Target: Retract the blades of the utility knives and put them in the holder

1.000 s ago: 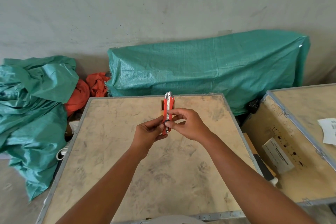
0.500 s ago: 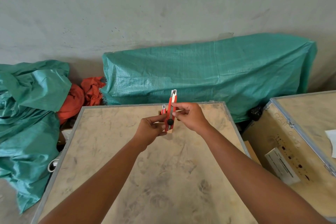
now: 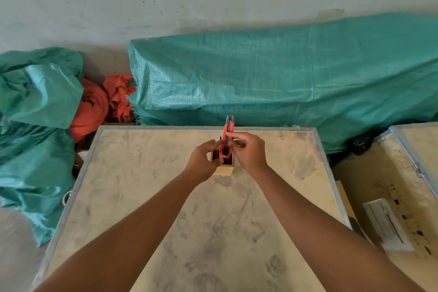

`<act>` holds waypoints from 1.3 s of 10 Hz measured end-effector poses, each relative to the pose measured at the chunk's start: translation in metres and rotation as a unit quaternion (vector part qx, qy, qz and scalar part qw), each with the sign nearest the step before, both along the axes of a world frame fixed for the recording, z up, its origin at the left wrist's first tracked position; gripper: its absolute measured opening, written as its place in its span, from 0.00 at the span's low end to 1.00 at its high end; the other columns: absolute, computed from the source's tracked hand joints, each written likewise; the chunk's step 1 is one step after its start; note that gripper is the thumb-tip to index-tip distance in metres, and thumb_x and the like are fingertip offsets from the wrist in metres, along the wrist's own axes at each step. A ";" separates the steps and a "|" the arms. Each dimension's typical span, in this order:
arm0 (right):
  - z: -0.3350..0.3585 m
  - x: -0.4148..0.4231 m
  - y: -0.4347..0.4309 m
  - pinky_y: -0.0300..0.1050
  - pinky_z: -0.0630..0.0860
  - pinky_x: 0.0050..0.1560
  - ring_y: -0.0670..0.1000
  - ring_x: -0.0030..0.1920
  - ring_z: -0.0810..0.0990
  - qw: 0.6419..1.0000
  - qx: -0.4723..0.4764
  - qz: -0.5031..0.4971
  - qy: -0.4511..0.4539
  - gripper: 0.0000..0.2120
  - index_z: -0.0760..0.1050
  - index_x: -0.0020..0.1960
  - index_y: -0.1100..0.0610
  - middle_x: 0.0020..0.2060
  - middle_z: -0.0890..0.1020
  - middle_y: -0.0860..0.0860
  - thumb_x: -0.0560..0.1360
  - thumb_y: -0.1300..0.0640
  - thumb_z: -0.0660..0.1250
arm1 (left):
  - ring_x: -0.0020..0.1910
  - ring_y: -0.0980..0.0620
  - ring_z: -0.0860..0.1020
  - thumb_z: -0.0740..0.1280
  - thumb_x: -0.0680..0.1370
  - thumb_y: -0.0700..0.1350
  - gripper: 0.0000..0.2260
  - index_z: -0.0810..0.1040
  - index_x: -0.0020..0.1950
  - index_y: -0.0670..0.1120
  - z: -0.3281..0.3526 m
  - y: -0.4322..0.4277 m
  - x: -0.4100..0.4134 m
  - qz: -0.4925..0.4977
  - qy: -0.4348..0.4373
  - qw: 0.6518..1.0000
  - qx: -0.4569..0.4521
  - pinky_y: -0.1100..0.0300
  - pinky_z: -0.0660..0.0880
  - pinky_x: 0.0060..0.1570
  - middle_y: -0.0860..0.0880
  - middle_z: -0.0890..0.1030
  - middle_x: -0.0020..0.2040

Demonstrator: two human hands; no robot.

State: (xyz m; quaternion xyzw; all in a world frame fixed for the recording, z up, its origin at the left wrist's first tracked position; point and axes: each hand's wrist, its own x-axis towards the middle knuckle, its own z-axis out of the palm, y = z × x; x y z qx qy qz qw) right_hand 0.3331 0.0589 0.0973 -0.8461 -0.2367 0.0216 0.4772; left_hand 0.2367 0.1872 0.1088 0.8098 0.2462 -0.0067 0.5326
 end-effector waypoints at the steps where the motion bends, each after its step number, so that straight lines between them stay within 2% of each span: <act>1: -0.023 -0.001 0.003 0.41 0.83 0.52 0.50 0.47 0.87 1.000 0.004 0.006 -0.012 0.16 0.85 0.57 0.57 0.50 0.88 0.54 0.73 0.71 0.72 | 0.78 0.49 0.57 0.75 0.72 0.38 0.35 0.64 0.75 0.51 -0.013 0.003 0.005 -0.011 0.029 0.999 0.025 0.54 0.58 0.73 0.48 0.61 0.78; 2: -0.041 -0.006 0.003 0.37 0.80 0.56 0.49 0.51 0.86 0.999 -0.003 0.014 -0.030 0.14 0.85 0.58 0.58 0.51 0.88 0.54 0.74 0.69 0.72 | 0.79 0.50 0.55 0.76 0.71 0.38 0.40 0.58 0.78 0.48 -0.025 0.004 0.012 -0.019 0.042 0.999 0.012 0.58 0.57 0.72 0.49 0.58 0.79; 3: -0.054 -0.010 0.002 0.26 0.73 0.59 0.51 0.52 0.85 0.999 -0.011 0.015 -0.030 0.15 0.84 0.59 0.60 0.52 0.87 0.56 0.74 0.70 0.72 | 0.74 0.49 0.65 0.76 0.70 0.41 0.42 0.57 0.78 0.47 -0.038 0.005 0.018 -0.016 0.066 0.998 0.003 0.58 0.66 0.69 0.49 0.64 0.77; 4: -0.064 -0.011 -0.001 0.37 0.75 0.63 0.54 0.55 0.84 0.999 -0.033 0.015 -0.032 0.18 0.84 0.60 0.59 0.56 0.86 0.57 0.72 0.72 0.72 | 0.59 0.46 0.78 0.75 0.69 0.42 0.30 0.67 0.69 0.46 -0.046 0.002 0.023 -0.031 0.062 0.997 0.024 0.58 0.74 0.53 0.48 0.77 0.60; 5: -0.067 -0.011 -0.002 0.49 0.78 0.63 0.56 0.56 0.83 0.998 -0.041 0.007 -0.039 0.19 0.84 0.60 0.58 0.57 0.86 0.56 0.72 0.71 0.73 | 0.54 0.50 0.78 0.74 0.71 0.42 0.27 0.68 0.67 0.47 -0.047 -0.001 0.023 -0.017 0.040 0.999 0.025 0.60 0.73 0.50 0.52 0.78 0.56; 6: -0.067 -0.013 -0.002 0.51 0.78 0.63 0.57 0.56 0.83 0.998 -0.032 -0.001 -0.045 0.19 0.83 0.61 0.59 0.56 0.86 0.57 0.72 0.71 0.73 | 0.55 0.55 0.74 0.74 0.72 0.41 0.30 0.66 0.71 0.45 -0.048 -0.003 0.021 -0.013 0.037 0.999 0.028 0.62 0.70 0.53 0.54 0.75 0.58; 7: -0.065 -0.017 0.000 0.52 0.79 0.63 0.58 0.57 0.83 0.999 -0.033 -0.008 -0.043 0.19 0.83 0.62 0.59 0.56 0.85 0.58 0.72 0.71 0.73 | 0.58 0.55 0.74 0.74 0.73 0.42 0.31 0.65 0.72 0.45 -0.047 -0.003 0.021 -0.009 0.042 0.999 0.033 0.63 0.69 0.55 0.53 0.75 0.61; 8: -0.063 -0.021 -0.001 0.52 0.80 0.63 0.57 0.57 0.83 0.999 -0.028 -0.016 -0.031 0.20 0.82 0.63 0.60 0.56 0.85 0.58 0.72 0.71 0.73 | 0.61 0.50 0.76 0.74 0.72 0.42 0.32 0.65 0.73 0.46 -0.045 -0.005 0.020 -0.001 0.052 0.998 0.028 0.61 0.71 0.56 0.50 0.77 0.62; 9: -0.058 -0.025 -0.003 0.46 0.77 0.65 0.55 0.57 0.82 0.999 -0.025 -0.033 -0.006 0.21 0.81 0.64 0.59 0.56 0.84 0.57 0.72 0.71 0.72 | 0.65 0.48 0.75 0.74 0.73 0.43 0.36 0.61 0.76 0.46 -0.039 -0.009 0.017 0.002 0.059 0.998 0.015 0.58 0.72 0.61 0.47 0.77 0.66; 10: -0.054 -0.025 -0.005 0.28 0.70 0.66 0.53 0.59 0.82 0.999 -0.012 -0.044 0.006 0.21 0.81 0.63 0.60 0.57 0.83 0.57 0.72 0.71 0.72 | 0.62 0.49 0.76 0.73 0.73 0.41 0.32 0.64 0.74 0.44 -0.032 -0.012 0.014 0.007 0.046 0.999 0.019 0.61 0.70 0.58 0.47 0.78 0.64; 11: -0.047 -0.024 -0.008 0.31 0.73 0.65 0.53 0.59 0.82 0.999 -0.023 -0.038 0.008 0.21 0.81 0.64 0.59 0.56 0.84 0.57 0.72 0.68 0.74 | 0.59 0.52 0.76 0.73 0.73 0.42 0.28 0.68 0.72 0.47 -0.022 -0.016 0.008 0.004 0.053 0.998 0.014 0.61 0.71 0.56 0.50 0.78 0.61; 12: -0.037 -0.023 -0.011 0.51 0.79 0.63 0.55 0.58 0.82 0.999 -0.022 -0.037 -0.014 0.20 0.82 0.63 0.59 0.55 0.84 0.57 0.71 0.66 0.76 | 0.56 0.44 0.79 0.73 0.73 0.42 0.18 0.75 0.62 0.48 -0.005 -0.018 0.007 0.007 0.028 0.999 0.022 0.62 0.72 0.47 0.46 0.81 0.55; 13: -0.025 -0.031 -0.017 0.57 0.82 0.57 0.56 0.57 0.82 0.999 0.002 -0.039 -0.012 0.21 0.82 0.64 0.59 0.57 0.84 0.58 0.71 0.65 0.77 | 0.64 0.43 0.75 0.71 0.76 0.43 0.23 0.71 0.70 0.45 0.014 -0.027 -0.010 0.040 0.008 0.999 0.030 0.57 0.70 0.56 0.44 0.77 0.66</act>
